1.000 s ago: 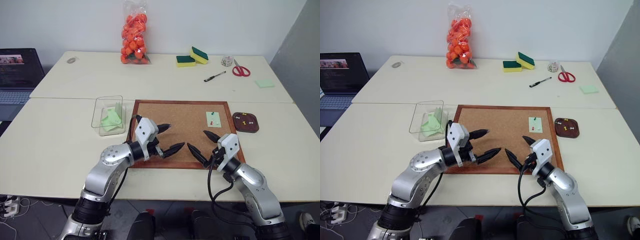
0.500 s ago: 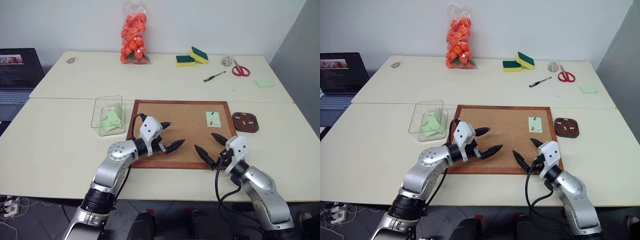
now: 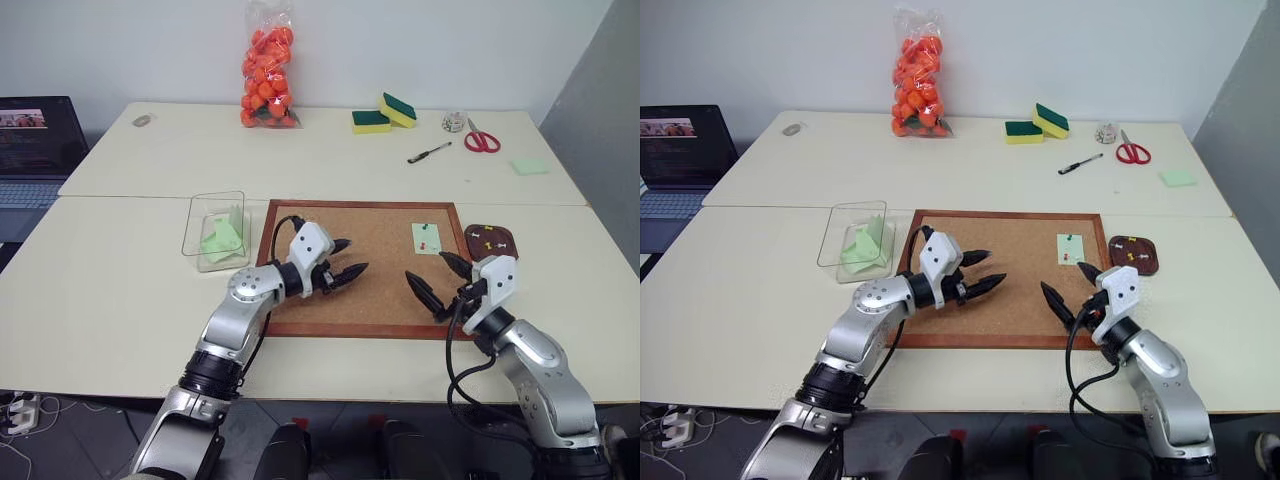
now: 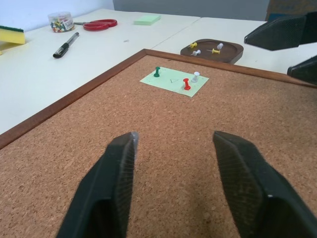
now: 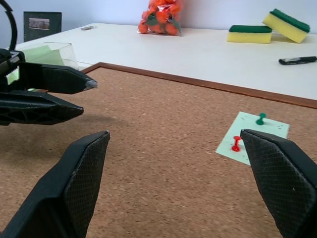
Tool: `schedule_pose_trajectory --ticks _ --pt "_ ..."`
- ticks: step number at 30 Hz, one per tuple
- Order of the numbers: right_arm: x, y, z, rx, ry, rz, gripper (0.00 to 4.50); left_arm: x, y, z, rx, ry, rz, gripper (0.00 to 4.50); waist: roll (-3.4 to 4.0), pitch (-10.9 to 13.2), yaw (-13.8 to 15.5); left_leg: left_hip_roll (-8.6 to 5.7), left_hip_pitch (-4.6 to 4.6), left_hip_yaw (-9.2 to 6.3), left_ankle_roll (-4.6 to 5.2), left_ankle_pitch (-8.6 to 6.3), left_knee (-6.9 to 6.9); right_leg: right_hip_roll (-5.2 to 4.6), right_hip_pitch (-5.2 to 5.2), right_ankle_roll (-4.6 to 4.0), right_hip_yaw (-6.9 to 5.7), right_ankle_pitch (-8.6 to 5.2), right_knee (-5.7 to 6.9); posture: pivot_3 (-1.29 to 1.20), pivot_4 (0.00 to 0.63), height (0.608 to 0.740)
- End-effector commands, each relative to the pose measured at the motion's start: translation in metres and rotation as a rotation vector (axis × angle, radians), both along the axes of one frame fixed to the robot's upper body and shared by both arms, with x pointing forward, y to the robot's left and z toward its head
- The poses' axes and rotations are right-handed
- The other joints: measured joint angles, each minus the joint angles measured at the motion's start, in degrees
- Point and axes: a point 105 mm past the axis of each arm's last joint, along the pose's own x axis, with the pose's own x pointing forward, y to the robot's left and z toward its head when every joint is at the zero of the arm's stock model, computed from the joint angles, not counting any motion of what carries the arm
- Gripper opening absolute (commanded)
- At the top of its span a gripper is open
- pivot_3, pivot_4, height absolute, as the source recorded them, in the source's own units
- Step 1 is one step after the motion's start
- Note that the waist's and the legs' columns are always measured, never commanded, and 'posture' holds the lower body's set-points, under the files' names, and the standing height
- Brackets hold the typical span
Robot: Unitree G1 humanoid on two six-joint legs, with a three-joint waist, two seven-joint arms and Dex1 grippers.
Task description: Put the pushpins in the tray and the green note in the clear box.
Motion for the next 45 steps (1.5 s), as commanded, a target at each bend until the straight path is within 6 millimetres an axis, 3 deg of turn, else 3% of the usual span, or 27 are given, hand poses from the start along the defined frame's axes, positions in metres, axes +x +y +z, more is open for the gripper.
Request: schedule_pose_trajectory --ticks 1,11,29,40,45 --pt "0.006 -0.005 0.016 0.004 -0.043 -0.001 4.50 0.004 -0.007 0.005 0.021 -0.037 -0.003 1.84 0.00 0.0 0.0 0.00 0.00 0.00 0.00 0.00 0.01 0.00 0.00 0.00 0.00 0.00 0.00 0.00 0.150 0.740" --pt "0.040 -0.018 0.033 0.008 -0.026 -0.047 4.50 0.004 -0.003 -0.013 0.074 0.033 0.019 0.03 0.00 0.0 0.0 0.00 0.00 0.00 0.00 0.00 0.02 0.00 -0.01 0.00 -0.01 0.00 0.04 0.00 0.150 0.740" --pt "0.112 -0.031 0.029 -0.009 0.085 -0.172 4.50 0.004 0.003 -0.042 0.145 0.139 0.038 0.01 0.01 0.0 -0.1 -0.02 0.02 0.06 0.00 0.00 0.04 -0.04 -0.03 -0.01 0.04 0.01 0.08 0.00 0.150 0.740" --pt "0.129 -0.030 0.015 -0.050 0.154 -0.180 4.50 -0.002 -0.002 -0.044 0.146 0.149 0.025 0.01 0.02 0.0 -0.1 -0.02 0.02 0.06 0.00 0.00 0.04 -0.04 -0.03 -0.01 0.04 0.01 0.11 0.00 0.150 0.740" --pt "0.131 -0.025 0.014 -0.051 0.161 -0.168 3.55 -0.005 -0.005 -0.044 0.147 0.154 0.009 0.00 0.03 0.0 -0.1 -0.01 0.02 0.06 0.00 0.00 0.04 -0.04 -0.04 -0.01 0.05 0.01 0.13 0.00 0.150 0.740"
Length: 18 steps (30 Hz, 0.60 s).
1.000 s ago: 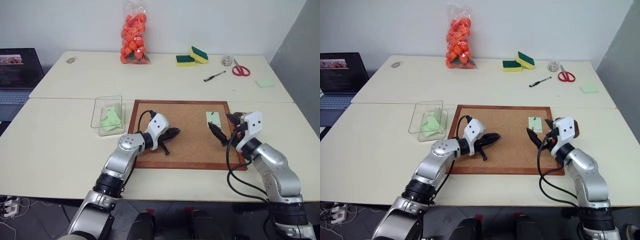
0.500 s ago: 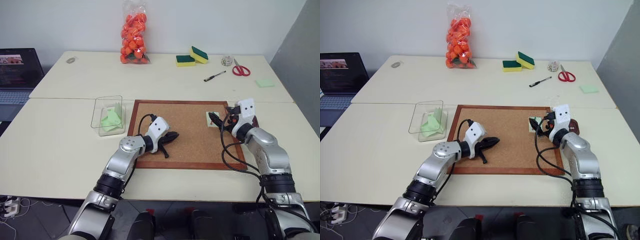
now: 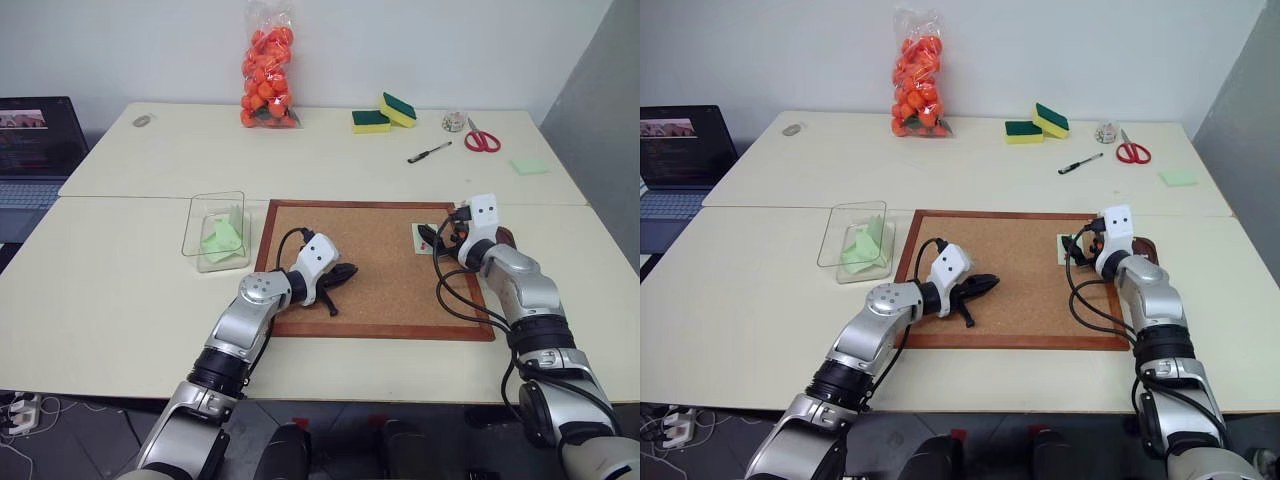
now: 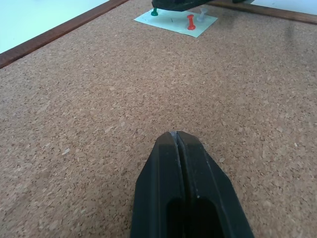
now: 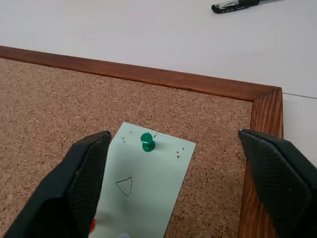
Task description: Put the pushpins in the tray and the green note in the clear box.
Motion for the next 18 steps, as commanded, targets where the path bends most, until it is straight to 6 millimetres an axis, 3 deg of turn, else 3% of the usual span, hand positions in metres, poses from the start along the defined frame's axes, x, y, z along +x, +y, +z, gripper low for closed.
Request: schedule_pose_trajectory --ticks 1,16,18 --pt "0.0058 0.0091 0.0172 -0.010 -0.063 0.027 3.35 -0.0077 -0.0046 -0.0118 0.026 0.041 -0.021 0.00 0.00 0.0 0.0 0.00 0.00 0.00 0.00 0.00 0.00 0.00 0.00 0.00 0.00 0.00 0.00 0.00 0.150 0.740" --pt "0.0137 0.0129 0.0132 -0.037 -0.040 0.024 0.15 -0.0094 -0.0009 -0.0135 0.034 0.048 -0.014 0.00 0.00 0.0 -0.1 0.01 0.00 -0.01 0.00 0.00 -0.01 -0.01 0.00 0.00 0.00 0.00 0.00 0.00 0.150 0.740" --pt "0.0141 0.0127 0.0143 -0.038 -0.045 0.023 0.02 -0.0098 -0.0005 -0.0139 0.036 0.049 -0.014 0.00 0.00 0.0 -0.1 0.00 0.00 0.00 0.00 0.00 0.00 -0.02 0.00 0.00 0.00 0.00 0.00 0.00 0.150 0.740"
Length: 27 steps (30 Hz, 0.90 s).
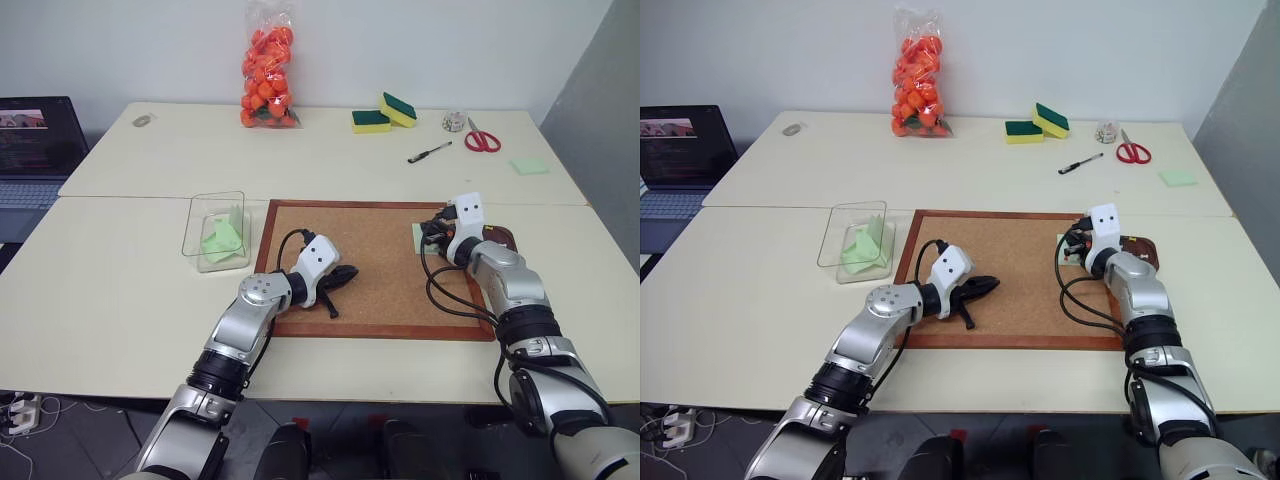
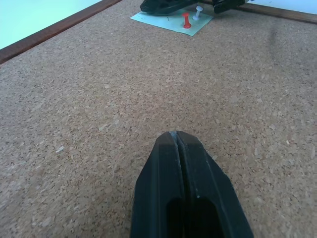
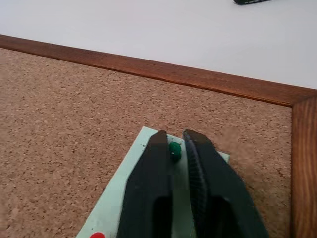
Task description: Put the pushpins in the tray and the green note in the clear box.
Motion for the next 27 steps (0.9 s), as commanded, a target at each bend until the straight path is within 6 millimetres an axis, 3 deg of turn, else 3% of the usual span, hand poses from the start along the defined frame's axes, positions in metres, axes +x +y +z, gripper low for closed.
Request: schedule_pose_trajectory --ticks 1,27 --pt "0.005 -0.002 0.021 -0.004 -0.073 -0.005 0.02 -0.007 0.000 -0.014 0.033 0.044 -0.010 0.00 0.00 0.0 0.0 0.00 0.00 0.00 0.00 0.00 0.00 0.00 0.00 0.00 0.01 0.00 0.00 0.00 0.150 0.740" --pt "-0.002 -0.005 0.052 0.108 -0.200 -0.012 0.02 -0.016 -0.002 -0.024 0.052 0.107 -0.024 0.00 0.02 0.0 0.0 0.02 0.00 0.00 0.00 0.00 -0.02 -0.01 0.00 0.00 0.00 0.00 0.00 0.00 0.150 0.740"
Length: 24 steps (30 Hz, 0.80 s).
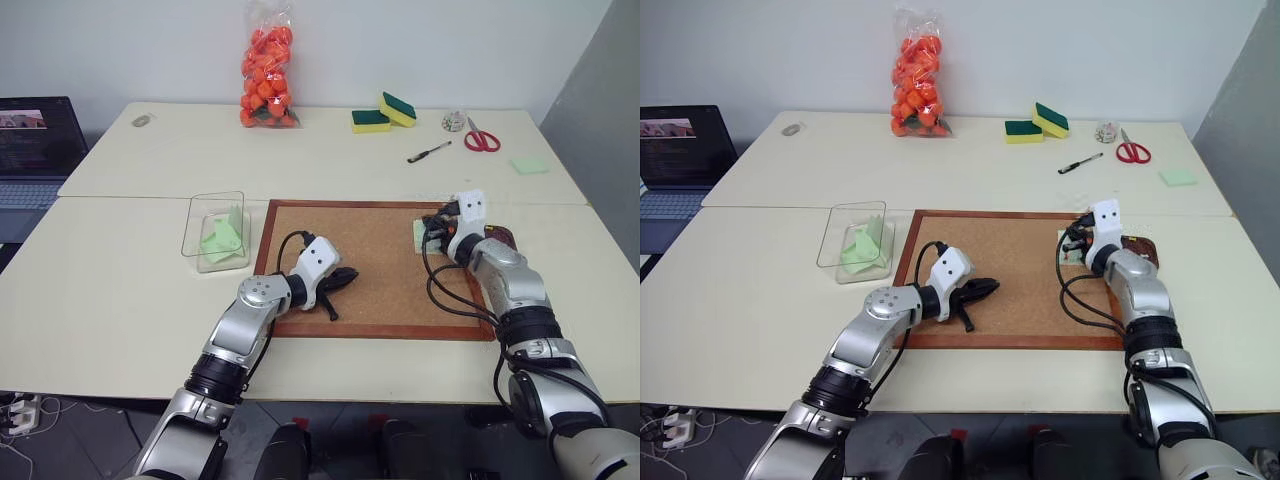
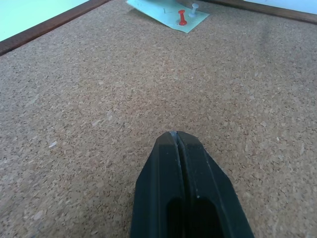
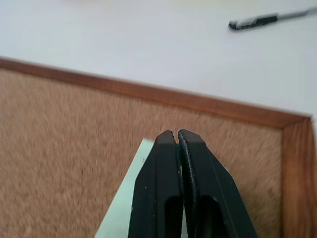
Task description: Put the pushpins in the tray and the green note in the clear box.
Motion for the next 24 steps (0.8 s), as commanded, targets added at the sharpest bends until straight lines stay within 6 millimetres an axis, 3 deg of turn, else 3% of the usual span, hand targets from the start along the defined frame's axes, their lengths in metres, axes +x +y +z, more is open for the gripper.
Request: schedule_pose_trajectory --ticks 1,6,11,18,24 --pt "-0.002 -0.001 0.028 0.035 -0.108 0.002 0.02 -0.011 -0.001 -0.023 0.045 0.086 -0.021 0.00 0.00 0.0 0.0 0.00 0.00 0.00 0.00 0.00 0.00 0.00 0.00 0.00 0.00 0.00 0.00 0.00 0.150 0.740" --pt "-0.008 -0.003 0.037 0.000 -0.165 -0.007 0.02 -0.012 -0.001 -0.023 0.046 0.089 -0.022 0.00 0.02 0.0 0.0 0.00 0.00 0.00 0.00 0.00 0.00 0.00 0.00 0.00 0.00 0.00 0.00 0.00 0.150 0.740" --pt "-0.024 -0.035 0.052 -0.035 -0.211 -0.101 0.02 -0.013 -0.001 -0.023 0.041 0.093 -0.018 0.00 0.04 0.0 0.1 0.01 -0.01 0.01 0.00 0.00 0.00 -0.01 -0.01 0.00 0.02 0.00 -0.01 0.00 0.150 0.740" --pt "-0.057 -0.076 0.030 -0.121 -0.115 -0.202 0.02 -0.014 0.000 -0.025 0.042 0.101 -0.022 0.00 0.19 -0.1 0.3 -0.02 -0.02 -0.03 0.01 -0.01 -0.03 -0.08 0.14 0.01 -0.02 0.00 -0.26 0.00 0.150 0.740" --pt "-0.056 -0.092 0.014 -0.135 -0.047 -0.270 0.02 -0.015 -0.002 -0.026 0.044 0.106 -0.037 0.00 0.42 -0.3 0.0 -0.06 0.08 0.06 0.02 0.00 -0.02 0.01 0.16 0.05 0.06 0.02 -0.23 0.00 0.150 0.740"
